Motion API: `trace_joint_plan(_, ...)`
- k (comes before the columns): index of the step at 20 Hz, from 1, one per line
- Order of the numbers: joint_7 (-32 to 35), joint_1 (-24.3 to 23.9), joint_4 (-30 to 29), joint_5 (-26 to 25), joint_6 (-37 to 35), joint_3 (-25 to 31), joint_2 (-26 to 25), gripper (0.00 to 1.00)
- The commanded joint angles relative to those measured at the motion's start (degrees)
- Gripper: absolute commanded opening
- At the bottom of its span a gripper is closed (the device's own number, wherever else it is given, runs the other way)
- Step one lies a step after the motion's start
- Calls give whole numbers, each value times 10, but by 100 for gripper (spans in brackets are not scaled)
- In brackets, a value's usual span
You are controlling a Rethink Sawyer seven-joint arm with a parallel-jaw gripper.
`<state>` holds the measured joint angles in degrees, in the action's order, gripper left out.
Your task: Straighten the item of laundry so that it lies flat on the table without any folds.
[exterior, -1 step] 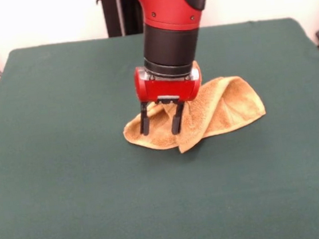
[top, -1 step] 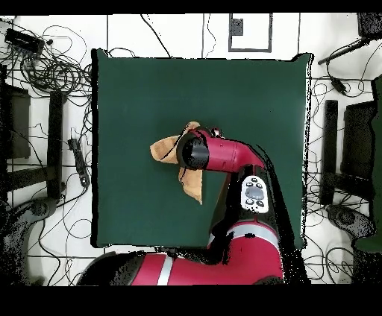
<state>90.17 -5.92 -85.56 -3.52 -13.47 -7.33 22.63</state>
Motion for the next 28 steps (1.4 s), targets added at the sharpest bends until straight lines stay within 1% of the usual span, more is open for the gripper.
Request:
trace_joint_plan(1, 159, 18, -79, 36, 20, 27, -34, 100)
trace_joint_plan(8, 152, 17, -90, 41, 19, 33, -30, 100)
trace_joint_plan(15, 157, 16, -114, 47, 45, 37, -29, 100)
trace_joint_plan(19, 154, 20, -125, 52, 47, 36, -24, 100)
trace_joint_plan(23, 155, 31, -152, 57, 40, 35, -5, 100)
trace_joint_plan(28, 182, 52, -204, 76, 39, 28, 22, 100)
